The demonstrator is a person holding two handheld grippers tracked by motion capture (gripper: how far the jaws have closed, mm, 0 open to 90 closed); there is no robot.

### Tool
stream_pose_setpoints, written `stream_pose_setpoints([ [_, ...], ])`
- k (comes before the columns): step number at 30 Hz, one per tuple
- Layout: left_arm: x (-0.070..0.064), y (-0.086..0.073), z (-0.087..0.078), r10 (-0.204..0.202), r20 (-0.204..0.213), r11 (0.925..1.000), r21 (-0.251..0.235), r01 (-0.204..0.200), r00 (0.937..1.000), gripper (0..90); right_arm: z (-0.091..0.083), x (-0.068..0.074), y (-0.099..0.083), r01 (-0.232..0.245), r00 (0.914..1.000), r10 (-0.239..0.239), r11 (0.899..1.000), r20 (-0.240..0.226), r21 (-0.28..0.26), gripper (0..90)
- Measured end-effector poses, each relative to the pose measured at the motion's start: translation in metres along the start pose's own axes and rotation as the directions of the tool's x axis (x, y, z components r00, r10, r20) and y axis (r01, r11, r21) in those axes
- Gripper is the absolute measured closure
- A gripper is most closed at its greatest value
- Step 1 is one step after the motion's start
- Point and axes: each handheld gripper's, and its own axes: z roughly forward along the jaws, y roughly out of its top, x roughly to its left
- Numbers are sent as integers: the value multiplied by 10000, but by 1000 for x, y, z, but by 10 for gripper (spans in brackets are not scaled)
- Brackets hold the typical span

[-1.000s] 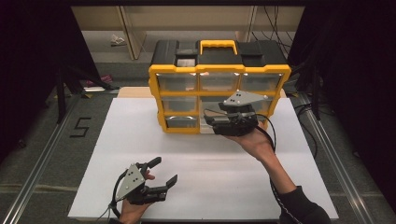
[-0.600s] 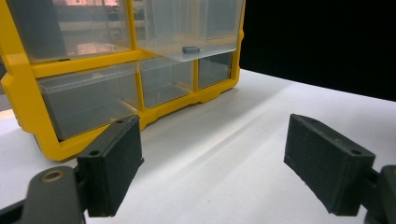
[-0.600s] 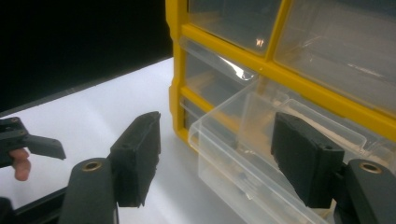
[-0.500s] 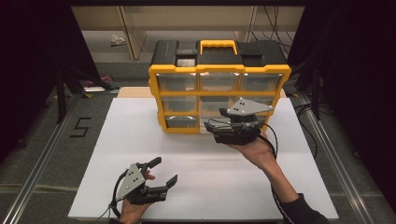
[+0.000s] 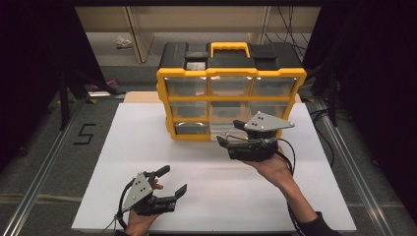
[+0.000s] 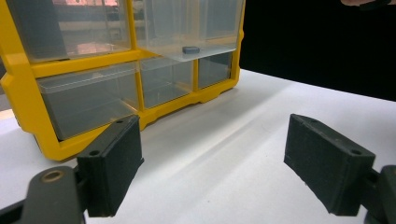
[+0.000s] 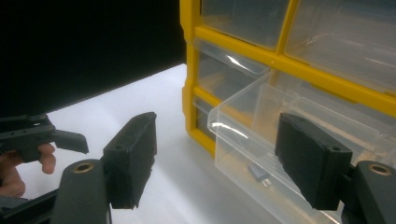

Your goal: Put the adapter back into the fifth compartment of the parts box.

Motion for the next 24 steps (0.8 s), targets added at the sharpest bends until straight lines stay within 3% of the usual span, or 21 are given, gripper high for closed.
stream_pose_setpoints([
  [24, 0, 0, 0, 3, -2, 10000, 2, -3, 10000, 185, -7, 4, -28, -310, 9993, 298, 9983, -239, -493, 299],
])
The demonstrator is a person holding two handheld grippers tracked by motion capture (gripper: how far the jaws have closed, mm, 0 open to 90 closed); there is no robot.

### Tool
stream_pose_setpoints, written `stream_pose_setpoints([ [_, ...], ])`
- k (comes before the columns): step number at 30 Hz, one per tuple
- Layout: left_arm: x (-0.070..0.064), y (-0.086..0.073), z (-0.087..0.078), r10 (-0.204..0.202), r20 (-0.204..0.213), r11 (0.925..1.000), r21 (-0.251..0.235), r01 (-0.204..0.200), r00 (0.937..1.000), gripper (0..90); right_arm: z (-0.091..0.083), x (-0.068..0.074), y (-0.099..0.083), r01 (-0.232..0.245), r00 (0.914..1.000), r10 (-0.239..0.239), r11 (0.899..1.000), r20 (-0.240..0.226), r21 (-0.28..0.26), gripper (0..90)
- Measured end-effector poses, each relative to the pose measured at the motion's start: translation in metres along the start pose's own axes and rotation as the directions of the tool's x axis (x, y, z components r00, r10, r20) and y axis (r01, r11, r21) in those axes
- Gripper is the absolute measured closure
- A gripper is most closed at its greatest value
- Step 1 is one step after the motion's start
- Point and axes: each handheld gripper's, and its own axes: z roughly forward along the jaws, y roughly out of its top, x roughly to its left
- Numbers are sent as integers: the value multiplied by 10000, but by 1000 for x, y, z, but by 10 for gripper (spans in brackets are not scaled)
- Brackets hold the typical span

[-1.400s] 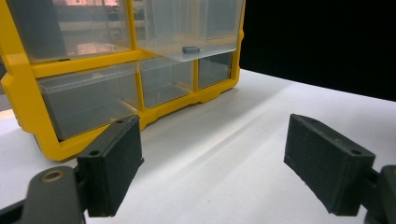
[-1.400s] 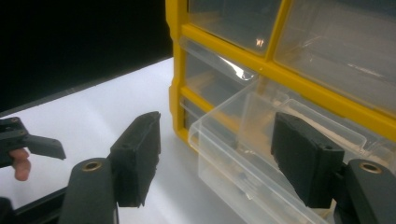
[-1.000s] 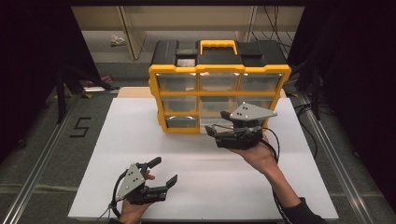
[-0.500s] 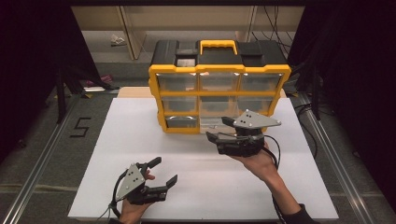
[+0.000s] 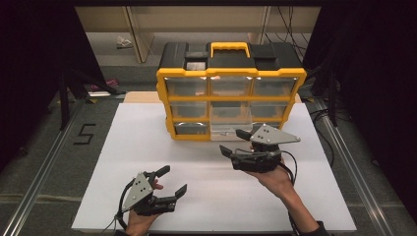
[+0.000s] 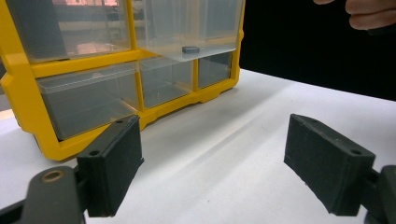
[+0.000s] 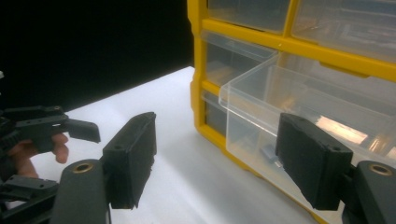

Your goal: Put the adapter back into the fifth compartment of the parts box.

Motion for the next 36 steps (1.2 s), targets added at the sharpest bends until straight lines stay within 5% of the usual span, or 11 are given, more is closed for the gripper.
stream_pose_setpoints([
  [36, 0, 0, 0, 25, 89, 10000, 70, -25, 10000, 184, -25, -5, -73, -580, 9979, 563, 9968, -308, -549, 230],
])
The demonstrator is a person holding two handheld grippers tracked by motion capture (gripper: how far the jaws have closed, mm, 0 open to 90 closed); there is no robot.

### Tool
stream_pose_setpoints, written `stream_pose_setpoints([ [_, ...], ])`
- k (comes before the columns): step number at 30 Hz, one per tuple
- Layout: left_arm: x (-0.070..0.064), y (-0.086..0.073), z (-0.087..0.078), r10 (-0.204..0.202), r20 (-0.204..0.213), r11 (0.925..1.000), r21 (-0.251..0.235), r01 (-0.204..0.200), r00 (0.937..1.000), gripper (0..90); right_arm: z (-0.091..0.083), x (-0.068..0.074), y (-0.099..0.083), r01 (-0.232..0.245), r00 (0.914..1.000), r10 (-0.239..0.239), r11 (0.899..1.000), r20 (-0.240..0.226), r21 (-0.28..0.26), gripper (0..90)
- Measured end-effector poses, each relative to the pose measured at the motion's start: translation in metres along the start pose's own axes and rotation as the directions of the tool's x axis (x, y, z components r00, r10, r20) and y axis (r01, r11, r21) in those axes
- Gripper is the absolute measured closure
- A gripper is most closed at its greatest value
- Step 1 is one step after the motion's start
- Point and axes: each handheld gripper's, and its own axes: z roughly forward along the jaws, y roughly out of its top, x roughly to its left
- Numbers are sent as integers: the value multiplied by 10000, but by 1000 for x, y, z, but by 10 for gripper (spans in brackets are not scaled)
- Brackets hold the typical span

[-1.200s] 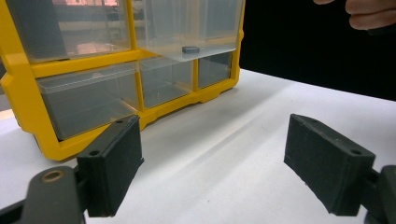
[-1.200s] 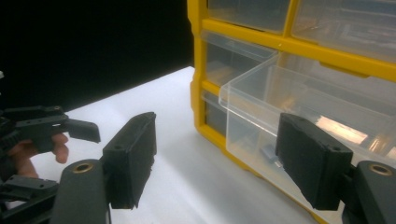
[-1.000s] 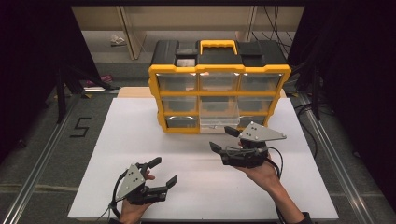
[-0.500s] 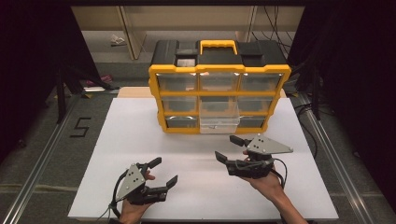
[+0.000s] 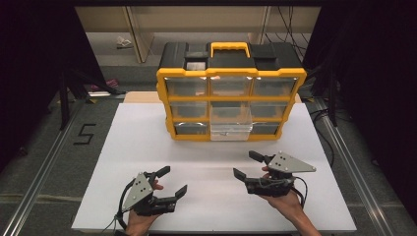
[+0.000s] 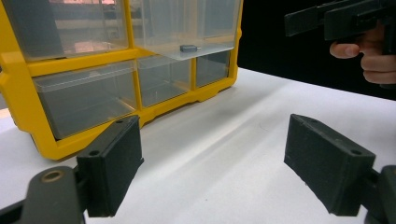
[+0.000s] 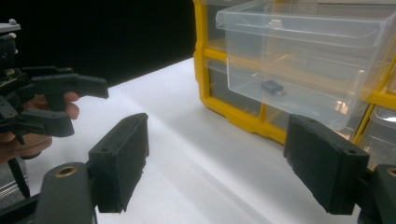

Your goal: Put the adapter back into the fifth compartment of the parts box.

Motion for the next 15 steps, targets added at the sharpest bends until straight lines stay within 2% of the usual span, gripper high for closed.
stream_pose_setpoints([
  [15, 0, 0, 1, -3, 27, 10000, 41, 3, 10000, 184, -8, 0, -17, -59, 10000, 59, 10000, 57, -69, 218],
])
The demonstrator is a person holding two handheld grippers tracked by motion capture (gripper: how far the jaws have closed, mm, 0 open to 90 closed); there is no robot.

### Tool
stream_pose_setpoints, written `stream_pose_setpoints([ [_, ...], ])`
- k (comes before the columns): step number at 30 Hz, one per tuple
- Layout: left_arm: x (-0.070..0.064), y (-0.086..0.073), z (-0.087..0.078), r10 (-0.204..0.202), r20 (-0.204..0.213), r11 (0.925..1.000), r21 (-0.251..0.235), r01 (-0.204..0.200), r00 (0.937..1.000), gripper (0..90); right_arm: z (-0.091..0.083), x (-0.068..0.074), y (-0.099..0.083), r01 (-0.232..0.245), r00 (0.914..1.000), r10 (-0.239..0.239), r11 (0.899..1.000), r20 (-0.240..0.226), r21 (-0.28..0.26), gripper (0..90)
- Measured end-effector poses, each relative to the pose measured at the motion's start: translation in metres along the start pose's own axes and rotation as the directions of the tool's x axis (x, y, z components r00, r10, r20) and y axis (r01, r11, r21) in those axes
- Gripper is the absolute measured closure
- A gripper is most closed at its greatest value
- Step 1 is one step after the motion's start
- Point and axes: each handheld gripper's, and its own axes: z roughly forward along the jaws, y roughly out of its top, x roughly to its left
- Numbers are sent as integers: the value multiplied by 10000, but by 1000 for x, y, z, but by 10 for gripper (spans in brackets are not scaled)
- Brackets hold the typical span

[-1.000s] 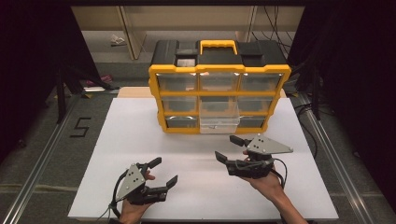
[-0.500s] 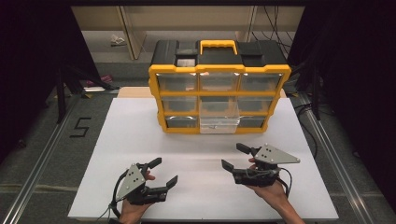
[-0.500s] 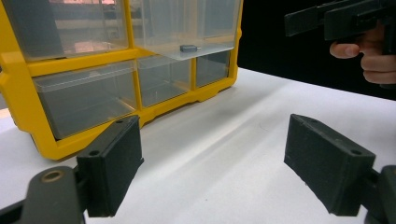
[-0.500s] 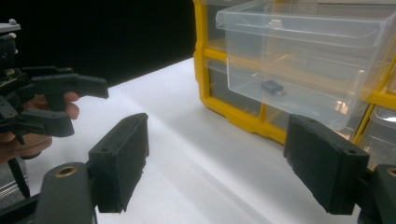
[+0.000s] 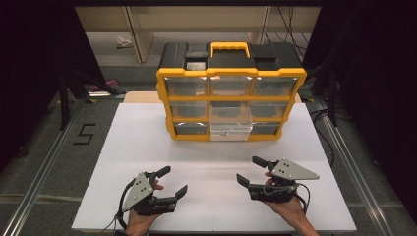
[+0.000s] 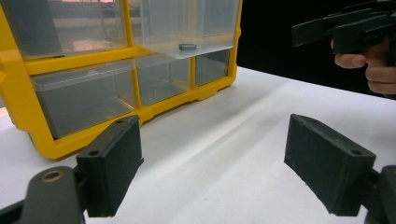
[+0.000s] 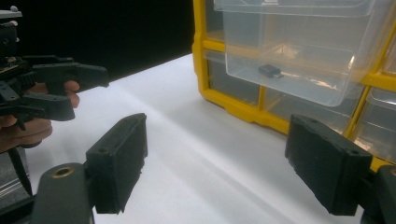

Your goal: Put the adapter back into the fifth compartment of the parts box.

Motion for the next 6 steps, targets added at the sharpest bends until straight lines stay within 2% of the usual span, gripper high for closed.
stream_pose_setpoints([
  [6, 0, 0, 0, -3, 10, 10000, 10, 3, 10000, 183, -1, -1, -3, -18, 10000, 18, 10000, 49, -65, 216],
])
